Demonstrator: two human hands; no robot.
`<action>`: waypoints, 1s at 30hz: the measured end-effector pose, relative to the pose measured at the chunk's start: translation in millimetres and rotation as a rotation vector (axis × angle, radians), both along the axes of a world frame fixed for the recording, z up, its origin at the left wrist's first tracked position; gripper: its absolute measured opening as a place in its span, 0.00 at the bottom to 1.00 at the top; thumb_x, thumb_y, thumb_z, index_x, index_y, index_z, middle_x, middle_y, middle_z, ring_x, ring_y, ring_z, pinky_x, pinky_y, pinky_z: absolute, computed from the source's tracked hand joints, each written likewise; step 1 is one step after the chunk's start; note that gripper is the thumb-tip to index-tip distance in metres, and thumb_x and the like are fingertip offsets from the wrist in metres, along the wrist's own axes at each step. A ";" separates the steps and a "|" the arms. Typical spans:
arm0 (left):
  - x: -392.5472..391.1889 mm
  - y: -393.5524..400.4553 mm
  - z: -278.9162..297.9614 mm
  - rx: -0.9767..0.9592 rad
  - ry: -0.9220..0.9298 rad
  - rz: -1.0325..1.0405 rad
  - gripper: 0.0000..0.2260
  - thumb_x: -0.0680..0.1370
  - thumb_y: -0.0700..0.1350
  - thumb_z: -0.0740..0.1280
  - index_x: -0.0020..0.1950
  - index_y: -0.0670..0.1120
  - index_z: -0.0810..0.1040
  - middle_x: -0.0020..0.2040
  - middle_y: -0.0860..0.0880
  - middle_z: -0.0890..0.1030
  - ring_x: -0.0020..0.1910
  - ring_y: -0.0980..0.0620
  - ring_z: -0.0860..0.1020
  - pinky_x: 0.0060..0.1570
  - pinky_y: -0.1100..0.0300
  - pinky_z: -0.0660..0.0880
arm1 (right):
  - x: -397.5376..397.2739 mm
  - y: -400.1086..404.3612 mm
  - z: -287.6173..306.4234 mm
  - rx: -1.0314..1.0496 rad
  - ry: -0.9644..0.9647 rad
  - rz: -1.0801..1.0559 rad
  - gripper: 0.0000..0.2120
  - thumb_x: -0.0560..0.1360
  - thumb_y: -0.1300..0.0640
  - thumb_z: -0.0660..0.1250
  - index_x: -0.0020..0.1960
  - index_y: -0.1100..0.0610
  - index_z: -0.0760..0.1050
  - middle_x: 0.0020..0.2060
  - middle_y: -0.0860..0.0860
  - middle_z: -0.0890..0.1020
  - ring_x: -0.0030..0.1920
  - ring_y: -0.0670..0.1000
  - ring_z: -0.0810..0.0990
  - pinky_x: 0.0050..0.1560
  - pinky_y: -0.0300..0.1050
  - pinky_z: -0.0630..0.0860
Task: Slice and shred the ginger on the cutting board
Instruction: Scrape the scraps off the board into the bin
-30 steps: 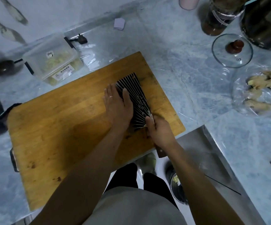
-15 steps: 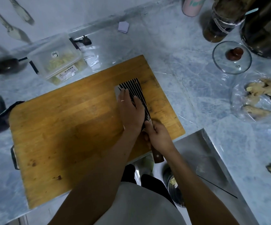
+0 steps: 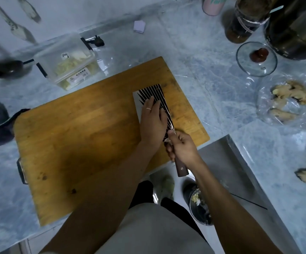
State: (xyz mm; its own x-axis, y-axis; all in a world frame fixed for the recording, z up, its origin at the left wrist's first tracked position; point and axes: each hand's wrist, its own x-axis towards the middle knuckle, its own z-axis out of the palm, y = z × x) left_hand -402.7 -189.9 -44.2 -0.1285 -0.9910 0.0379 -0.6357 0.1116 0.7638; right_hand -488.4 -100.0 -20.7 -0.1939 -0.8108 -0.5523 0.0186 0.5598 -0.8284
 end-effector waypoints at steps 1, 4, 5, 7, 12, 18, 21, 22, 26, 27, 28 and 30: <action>1.5 4.0 0.8 -0.011 -0.012 -0.002 0.17 0.82 0.43 0.60 0.66 0.36 0.77 0.71 0.36 0.72 0.73 0.38 0.67 0.70 0.43 0.67 | 1.0 4.2 1.4 -0.002 -0.006 0.001 0.19 0.86 0.51 0.58 0.38 0.59 0.68 0.25 0.51 0.73 0.21 0.51 0.69 0.25 0.44 0.69; 7.3 24.5 9.2 -0.050 0.009 0.007 0.17 0.82 0.43 0.61 0.66 0.36 0.77 0.71 0.37 0.72 0.73 0.39 0.68 0.69 0.43 0.69 | 4.7 21.8 8.9 -0.026 -0.014 0.005 0.19 0.86 0.52 0.58 0.39 0.60 0.68 0.24 0.50 0.73 0.20 0.50 0.68 0.24 0.43 0.69; 9.4 32.9 11.4 -0.062 0.023 0.017 0.16 0.82 0.43 0.61 0.65 0.36 0.78 0.71 0.37 0.72 0.73 0.39 0.68 0.68 0.44 0.70 | 5.4 29.8 10.3 -0.033 -0.014 0.006 0.18 0.86 0.52 0.58 0.39 0.59 0.68 0.24 0.50 0.73 0.20 0.50 0.68 0.23 0.43 0.68; 13.7 53.8 12.9 -0.076 0.041 0.041 0.15 0.82 0.43 0.62 0.65 0.36 0.78 0.71 0.37 0.72 0.72 0.40 0.69 0.68 0.47 0.70 | 6.4 49.4 9.3 -0.055 -0.019 0.006 0.18 0.85 0.52 0.59 0.38 0.58 0.68 0.25 0.51 0.73 0.20 0.50 0.69 0.22 0.42 0.68; 19.1 131.5 4.2 -0.107 0.067 0.090 0.15 0.82 0.44 0.62 0.64 0.37 0.79 0.71 0.38 0.73 0.72 0.40 0.69 0.69 0.49 0.69 | 4.9 123.3 -0.6 -0.099 -0.058 0.047 0.17 0.85 0.52 0.60 0.38 0.57 0.68 0.26 0.53 0.74 0.22 0.51 0.70 0.26 0.44 0.67; 16.4 227.1 -17.8 -0.136 -0.005 0.017 0.14 0.82 0.43 0.63 0.65 0.38 0.78 0.71 0.39 0.72 0.72 0.43 0.69 0.71 0.57 0.66 | -4.8 223.9 -28.4 -0.108 -0.113 0.045 0.20 0.85 0.50 0.60 0.35 0.55 0.68 0.28 0.56 0.74 0.24 0.52 0.70 0.26 0.43 0.68; 12.2 269.4 -35.5 -0.162 -0.023 -0.059 0.13 0.81 0.40 0.64 0.62 0.37 0.80 0.68 0.37 0.75 0.68 0.40 0.73 0.69 0.55 0.69 | -4.5 271.7 -41.6 -0.067 -0.119 -0.014 0.19 0.85 0.49 0.60 0.37 0.56 0.69 0.29 0.57 0.76 0.25 0.52 0.71 0.27 0.44 0.69; 9.6 281.9 -41.5 -0.163 -0.024 -0.094 0.13 0.80 0.40 0.65 0.62 0.36 0.80 0.67 0.36 0.75 0.68 0.40 0.74 0.69 0.55 0.69 | -4.8 287.2 -45.7 -0.051 -0.131 -0.057 0.19 0.85 0.50 0.60 0.37 0.56 0.69 0.29 0.57 0.76 0.25 0.52 0.71 0.27 0.43 0.69; -4.1 320.0 -61.5 -0.112 -0.043 -0.262 0.13 0.81 0.40 0.64 0.63 0.37 0.79 0.68 0.37 0.74 0.69 0.41 0.72 0.71 0.64 0.63 | -4.7 339.8 -60.9 -0.019 -0.160 -0.219 0.18 0.85 0.52 0.60 0.37 0.56 0.68 0.28 0.57 0.75 0.24 0.51 0.71 0.27 0.43 0.69; -8.4 328.8 -66.2 -0.103 -0.050 -0.308 0.13 0.81 0.40 0.64 0.63 0.37 0.79 0.68 0.37 0.74 0.69 0.41 0.72 0.71 0.62 0.64 | -4.2 350.9 -64.1 -0.010 -0.164 -0.261 0.18 0.85 0.52 0.60 0.37 0.55 0.68 0.28 0.57 0.75 0.23 0.51 0.71 0.27 0.43 0.69; -12.8 337.3 -71.3 -0.089 -0.055 -0.350 0.13 0.81 0.40 0.64 0.64 0.38 0.79 0.69 0.38 0.74 0.70 0.42 0.71 0.72 0.61 0.64 | -3.7 361.9 -67.1 0.003 -0.163 -0.308 0.18 0.85 0.52 0.60 0.37 0.56 0.68 0.28 0.57 0.75 0.23 0.51 0.71 0.26 0.42 0.68; -21.9 352.7 -82.5 -0.053 -0.049 -0.431 0.14 0.82 0.42 0.63 0.65 0.39 0.78 0.70 0.40 0.73 0.71 0.43 0.70 0.71 0.69 0.59 | -3.8 381.3 -74.8 0.035 -0.162 -0.406 0.17 0.85 0.52 0.60 0.38 0.56 0.68 0.28 0.56 0.74 0.22 0.50 0.70 0.25 0.40 0.68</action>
